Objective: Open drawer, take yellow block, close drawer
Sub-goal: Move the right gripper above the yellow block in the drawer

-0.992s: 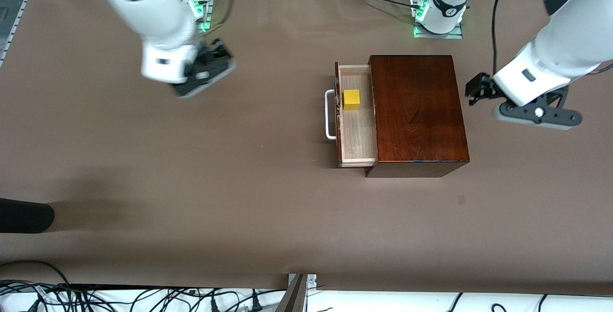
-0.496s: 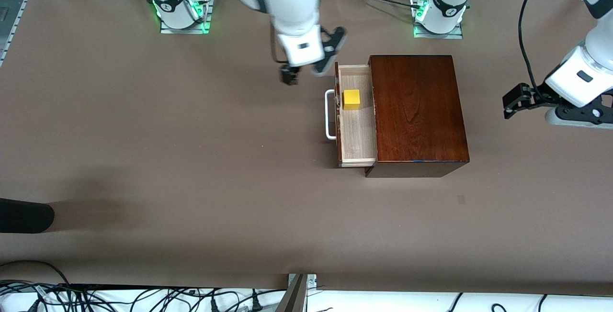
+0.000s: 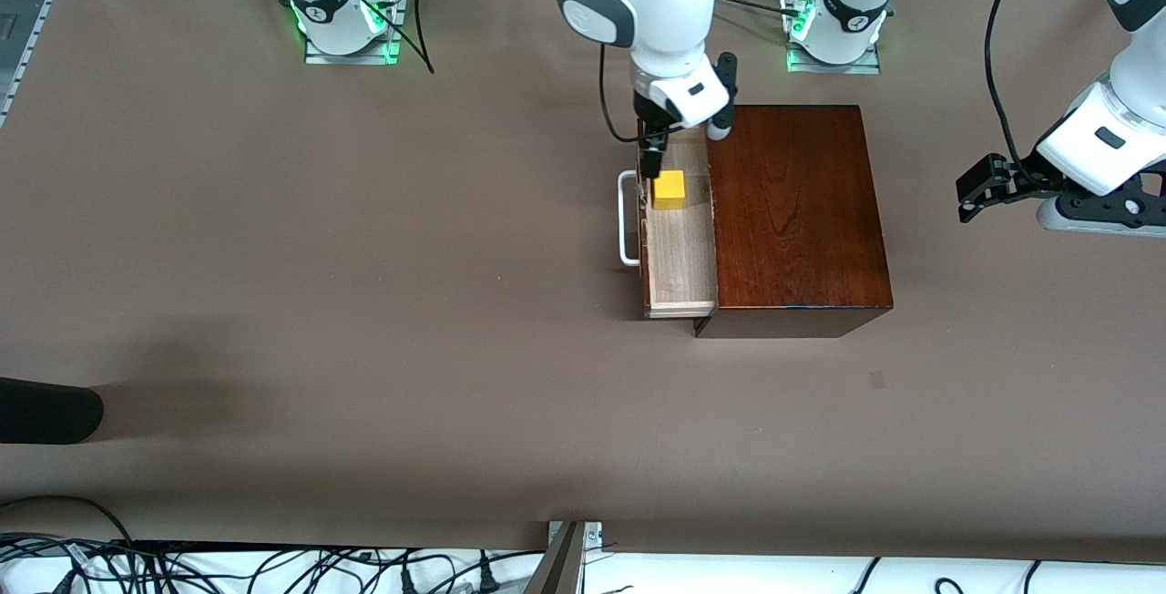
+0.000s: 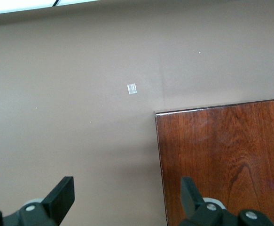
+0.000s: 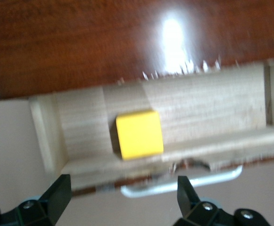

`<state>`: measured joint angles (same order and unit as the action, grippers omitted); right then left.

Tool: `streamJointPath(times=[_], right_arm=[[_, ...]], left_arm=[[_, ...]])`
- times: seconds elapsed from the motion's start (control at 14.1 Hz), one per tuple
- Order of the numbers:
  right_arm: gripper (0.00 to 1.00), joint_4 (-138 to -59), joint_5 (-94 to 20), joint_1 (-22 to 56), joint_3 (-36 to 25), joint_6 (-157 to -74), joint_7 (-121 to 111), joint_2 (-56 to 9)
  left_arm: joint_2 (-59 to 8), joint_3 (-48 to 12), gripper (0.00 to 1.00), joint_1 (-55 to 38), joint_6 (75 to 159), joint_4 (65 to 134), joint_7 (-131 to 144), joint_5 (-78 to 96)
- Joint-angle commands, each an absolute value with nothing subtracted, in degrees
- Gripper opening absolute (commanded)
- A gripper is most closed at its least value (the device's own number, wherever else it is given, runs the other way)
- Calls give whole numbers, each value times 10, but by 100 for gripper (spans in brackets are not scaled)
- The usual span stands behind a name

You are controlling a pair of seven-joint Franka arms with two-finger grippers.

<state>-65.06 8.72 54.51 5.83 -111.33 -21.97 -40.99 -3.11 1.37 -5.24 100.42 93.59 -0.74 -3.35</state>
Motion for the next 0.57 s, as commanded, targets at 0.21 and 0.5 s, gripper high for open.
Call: streamJointPath(times=[0.21,0.5], right_arm=[[100,-621,125,559,51,-1178,-278,-467],[100,-622,125,558,49,-1179,-298,-474]], left_arm=[[-18,18,100,-47,1012,948,-18,-29],[-33,12,100,-47,1017,934,-13,-30]])
